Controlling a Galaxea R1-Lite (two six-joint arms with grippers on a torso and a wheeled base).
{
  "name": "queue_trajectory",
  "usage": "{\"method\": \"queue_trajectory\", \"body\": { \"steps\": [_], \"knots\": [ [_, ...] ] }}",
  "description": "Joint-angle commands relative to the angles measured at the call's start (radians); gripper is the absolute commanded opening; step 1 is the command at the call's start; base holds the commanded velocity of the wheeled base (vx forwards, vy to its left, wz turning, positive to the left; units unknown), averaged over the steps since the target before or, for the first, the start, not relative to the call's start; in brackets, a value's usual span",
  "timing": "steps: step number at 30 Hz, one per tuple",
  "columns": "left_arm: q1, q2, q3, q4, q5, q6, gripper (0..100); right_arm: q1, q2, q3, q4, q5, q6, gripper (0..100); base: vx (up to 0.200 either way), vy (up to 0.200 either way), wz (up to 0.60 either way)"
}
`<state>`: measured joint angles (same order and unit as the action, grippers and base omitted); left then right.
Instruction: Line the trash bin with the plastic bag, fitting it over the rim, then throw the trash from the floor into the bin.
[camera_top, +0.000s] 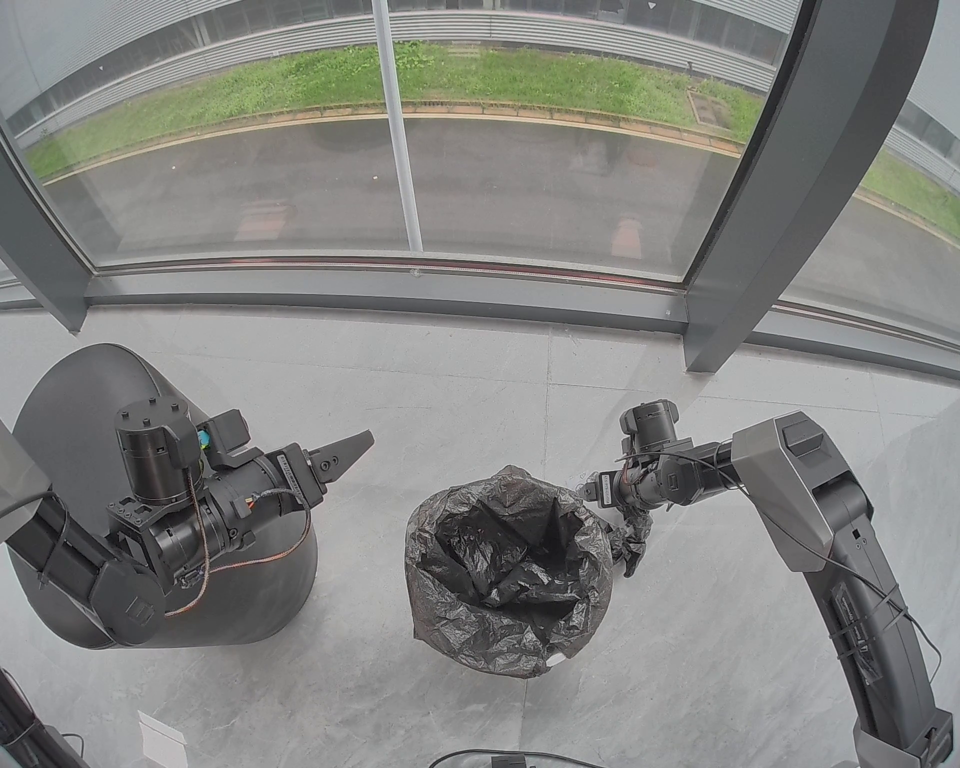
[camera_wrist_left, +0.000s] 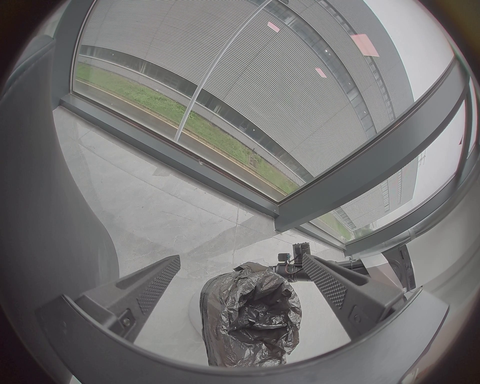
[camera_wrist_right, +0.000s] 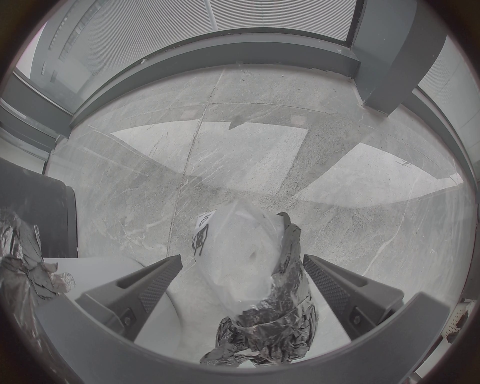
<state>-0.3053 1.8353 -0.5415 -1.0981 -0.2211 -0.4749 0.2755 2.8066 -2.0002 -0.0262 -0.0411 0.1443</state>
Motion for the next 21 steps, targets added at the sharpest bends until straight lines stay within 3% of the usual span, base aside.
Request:
{"method": "queue_trajectory", "body": {
  "steps": [1,10,11,21],
  "knots": [
    [0.0,0.002,-0.002,0.0,0.0,-0.001,100,0.001,0.007,0.0,0.0,-0.002,-0.005,100,0.0,0.0,0.0],
    [0.0,0.005,0.0,0.0,0.0,0.001,100,-0.001,0.007,0.0,0.046,-0.013,-0.02,100,0.0,0.0,0.0],
    [0.0,0.005,0.0,0.0,0.0,0.001,100,-0.001,0.008,0.0,0.046,-0.013,-0.022,0,0.0,0.0,0.0],
    [0.002,0.009,0.0,-0.002,0.002,0.001,100,-0.004,0.019,0.0,0.046,-0.033,-0.015,0,0.0,0.0,0.0]
  ]
}}
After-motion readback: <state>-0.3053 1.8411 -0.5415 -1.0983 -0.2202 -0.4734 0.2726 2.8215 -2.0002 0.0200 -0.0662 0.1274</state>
